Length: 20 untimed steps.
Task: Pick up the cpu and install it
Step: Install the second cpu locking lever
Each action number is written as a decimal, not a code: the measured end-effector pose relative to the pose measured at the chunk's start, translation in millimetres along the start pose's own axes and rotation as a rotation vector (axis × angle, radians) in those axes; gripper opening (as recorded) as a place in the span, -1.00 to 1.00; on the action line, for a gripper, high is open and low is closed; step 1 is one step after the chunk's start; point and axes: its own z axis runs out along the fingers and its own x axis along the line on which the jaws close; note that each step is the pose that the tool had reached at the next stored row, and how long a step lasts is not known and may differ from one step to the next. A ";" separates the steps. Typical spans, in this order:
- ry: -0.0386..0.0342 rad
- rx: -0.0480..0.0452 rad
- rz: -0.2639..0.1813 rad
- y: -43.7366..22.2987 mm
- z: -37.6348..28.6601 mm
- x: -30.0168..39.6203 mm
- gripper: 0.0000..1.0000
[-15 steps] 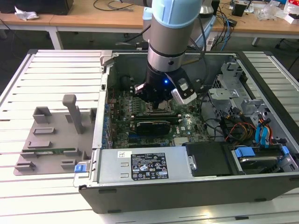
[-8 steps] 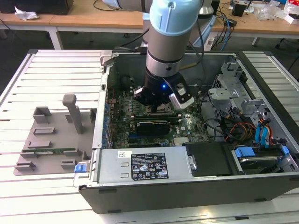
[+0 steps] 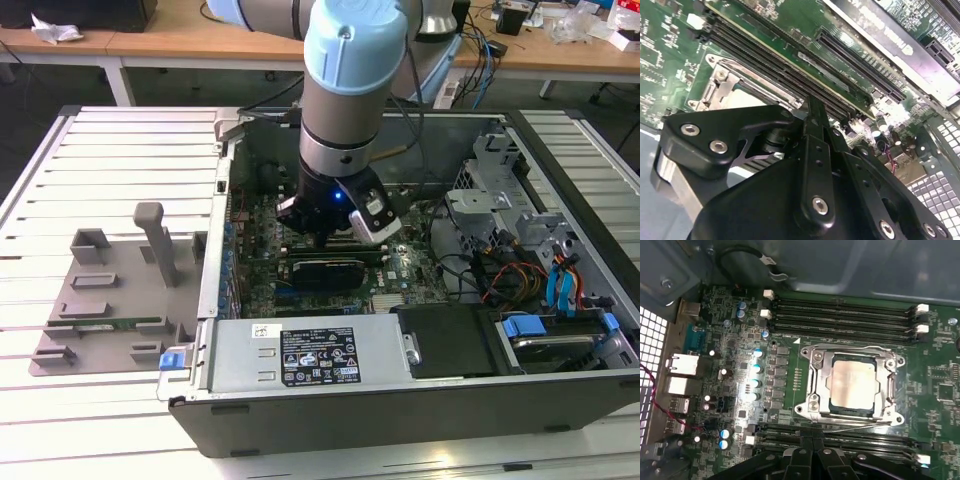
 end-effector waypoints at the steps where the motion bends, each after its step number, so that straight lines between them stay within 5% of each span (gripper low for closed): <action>1: 0.0001 0.0001 0.000 -0.1 2.1 2.6 -0.79; 4: -0.0001 -0.0028 0.000 3.7 7.3 4.1 -0.79; 6: -0.0002 -0.0030 0.000 8.5 15.0 5.7 -0.79; 7: -0.0005 -0.0092 0.000 10.8 24.3 10.1 -0.79; 9: 0.0001 -0.0104 -0.007 16.5 25.3 9.7 -0.79; 11: -0.0009 -0.0112 -0.008 14.0 21.2 10.1 -0.79; 13: -0.0005 -0.0102 -0.008 16.3 5.2 9.5 -0.79; 20: 0.0010 0.0050 -0.007 20.8 -7.5 -2.8 -0.79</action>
